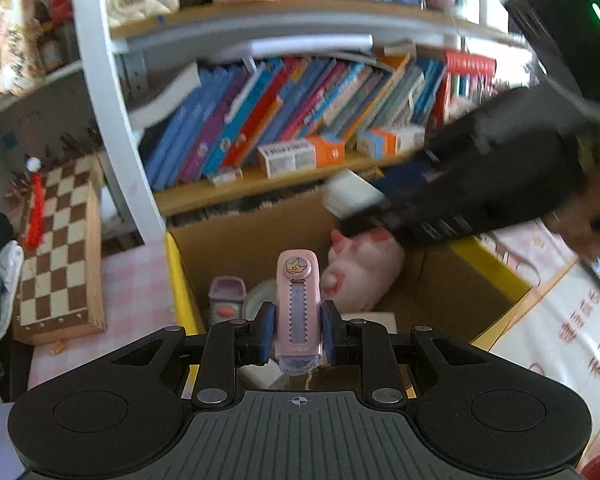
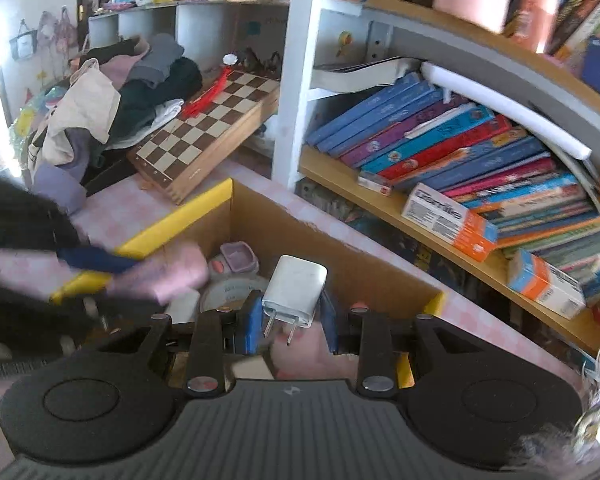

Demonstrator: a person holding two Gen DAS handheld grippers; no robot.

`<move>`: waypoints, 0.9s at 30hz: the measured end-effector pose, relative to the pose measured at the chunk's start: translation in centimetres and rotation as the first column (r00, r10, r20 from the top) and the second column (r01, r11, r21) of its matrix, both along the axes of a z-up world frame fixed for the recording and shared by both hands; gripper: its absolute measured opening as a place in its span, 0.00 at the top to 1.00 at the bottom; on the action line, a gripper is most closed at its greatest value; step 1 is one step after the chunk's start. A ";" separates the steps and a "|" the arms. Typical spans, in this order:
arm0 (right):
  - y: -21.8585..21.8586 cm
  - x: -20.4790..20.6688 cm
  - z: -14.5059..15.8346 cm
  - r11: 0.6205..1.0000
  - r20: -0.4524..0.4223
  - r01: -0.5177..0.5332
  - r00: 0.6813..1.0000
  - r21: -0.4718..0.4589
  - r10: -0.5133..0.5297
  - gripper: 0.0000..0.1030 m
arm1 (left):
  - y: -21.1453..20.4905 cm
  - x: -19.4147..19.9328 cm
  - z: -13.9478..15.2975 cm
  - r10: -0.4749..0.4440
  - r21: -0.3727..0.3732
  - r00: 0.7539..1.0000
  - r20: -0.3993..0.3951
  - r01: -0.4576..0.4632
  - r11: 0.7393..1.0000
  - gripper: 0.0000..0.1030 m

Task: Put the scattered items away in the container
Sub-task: 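Lower the knife and plug into the box and open both grippers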

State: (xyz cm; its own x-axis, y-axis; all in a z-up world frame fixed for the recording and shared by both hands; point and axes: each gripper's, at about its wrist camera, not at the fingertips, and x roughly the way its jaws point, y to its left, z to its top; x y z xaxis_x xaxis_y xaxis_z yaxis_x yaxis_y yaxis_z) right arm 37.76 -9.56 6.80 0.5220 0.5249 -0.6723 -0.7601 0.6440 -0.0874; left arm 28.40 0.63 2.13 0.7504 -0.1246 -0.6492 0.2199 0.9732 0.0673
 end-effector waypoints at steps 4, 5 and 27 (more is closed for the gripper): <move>2.7 1.9 -0.4 0.999 0.003 -0.031 1.000 -0.022 0.031 0.72 | -0.7 1.4 -1.4 -0.017 0.014 0.999 -0.049 0.017 1.000 0.78; 3.4 2.2 -0.7 0.999 0.000 -0.042 0.999 -0.030 0.042 0.72 | -0.9 1.7 -1.7 -0.020 0.017 0.998 -0.059 0.021 1.000 0.78; 9.0 6.2 -7.8 0.979 -0.205 -0.145 0.972 -0.142 0.115 0.72 | -2.5 4.1 -4.4 -0.053 0.032 0.986 -0.156 0.059 0.998 0.78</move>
